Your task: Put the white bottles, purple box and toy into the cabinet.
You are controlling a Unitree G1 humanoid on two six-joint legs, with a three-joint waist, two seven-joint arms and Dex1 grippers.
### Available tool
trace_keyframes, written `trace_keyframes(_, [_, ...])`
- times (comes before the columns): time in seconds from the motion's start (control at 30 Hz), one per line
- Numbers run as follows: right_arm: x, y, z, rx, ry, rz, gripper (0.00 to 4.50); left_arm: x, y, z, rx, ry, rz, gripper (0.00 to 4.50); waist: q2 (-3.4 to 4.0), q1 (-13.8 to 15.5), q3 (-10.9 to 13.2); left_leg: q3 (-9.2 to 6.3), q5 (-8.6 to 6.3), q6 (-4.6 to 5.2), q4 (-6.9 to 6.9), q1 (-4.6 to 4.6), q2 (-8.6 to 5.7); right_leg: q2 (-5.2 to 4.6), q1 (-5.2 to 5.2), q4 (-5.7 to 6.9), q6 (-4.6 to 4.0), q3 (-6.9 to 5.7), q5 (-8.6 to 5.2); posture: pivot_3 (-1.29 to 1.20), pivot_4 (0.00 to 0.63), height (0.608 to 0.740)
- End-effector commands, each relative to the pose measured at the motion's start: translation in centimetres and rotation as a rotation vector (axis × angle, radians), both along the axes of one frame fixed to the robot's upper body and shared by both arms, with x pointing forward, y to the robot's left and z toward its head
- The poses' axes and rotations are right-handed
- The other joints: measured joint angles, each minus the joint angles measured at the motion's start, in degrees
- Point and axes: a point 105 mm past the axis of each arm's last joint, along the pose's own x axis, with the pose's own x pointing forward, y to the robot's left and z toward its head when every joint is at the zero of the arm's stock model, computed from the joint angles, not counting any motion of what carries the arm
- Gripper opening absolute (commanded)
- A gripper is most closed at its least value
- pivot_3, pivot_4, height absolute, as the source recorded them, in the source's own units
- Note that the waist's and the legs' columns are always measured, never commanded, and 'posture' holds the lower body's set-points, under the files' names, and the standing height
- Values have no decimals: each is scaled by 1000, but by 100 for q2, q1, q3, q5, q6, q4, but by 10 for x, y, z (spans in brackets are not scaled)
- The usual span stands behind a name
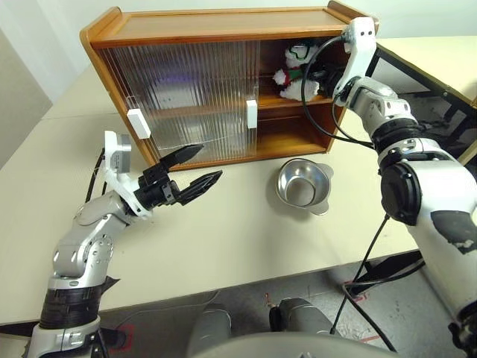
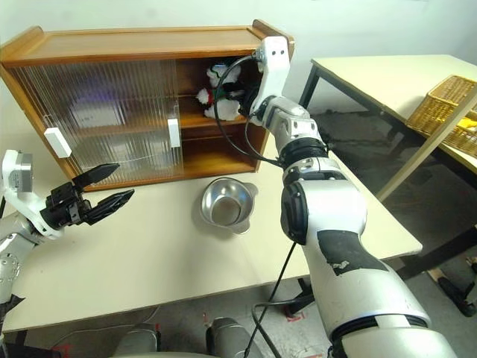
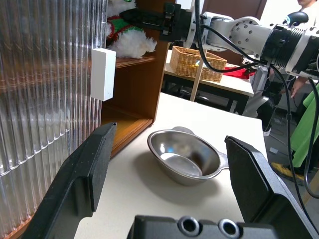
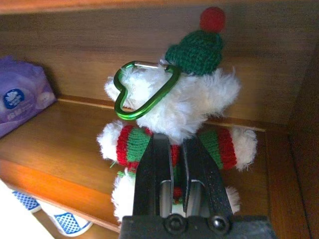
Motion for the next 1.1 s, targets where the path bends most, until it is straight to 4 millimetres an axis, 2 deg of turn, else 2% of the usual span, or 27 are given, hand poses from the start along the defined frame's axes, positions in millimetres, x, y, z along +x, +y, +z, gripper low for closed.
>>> trace_keyframes(0.03, [2, 5, 8, 15, -23, -11, 11, -2, 0, -1, 14, 2, 6, 4500, 0, -2, 0, 0, 0, 0, 0, 0, 3, 1, 0, 0, -1, -1, 1, 2, 0, 740])
trace_keyframes(0.3, [3, 7, 1, -33, -28, -44, 11, -2, 1, -2, 14, 5, 4, 4500, 1, 0, 0, 1, 0, 0, -1, 1, 45, 35, -1, 0, -22, -12, 12, 0, 0, 740])
trace_keyframes(0.33, [3, 7, 0, -35, -27, -47, 673, -2, 1, -3, 14, 5, 4, 4500, 0, 0, 0, 1, 0, 0, -2, 3, 49, 39, -1, 0, -24, -12, 13, 0, 0, 740])
trace_keyframes(0.4, [4, 7, 0, -32, -27, -52, 1268, -2, 1, -3, 15, 5, 4, 4500, 1, -1, 0, 1, 0, 0, -3, 5, 52, 43, -1, 0, -28, -12, 15, -1, 0, 740])
trace_keyframes(0.7, [3, 7, -1, -45, -32, -49, 4450, -3, 0, -3, 12, 7, -2, 4500, 1, -1, 0, 1, 0, 0, -3, 5, 53, 44, -2, 0, -31, -13, 16, -5, 0, 740])
trace_keyframes(1.1, [0, 10, 6, -48, -80, -12, 4450, -1, -4, -2, 10, 8, -15, 4500, 1, -2, 0, 1, 0, 0, -4, 4, 54, 44, -3, 0, -32, -13, 16, -15, 0, 740])
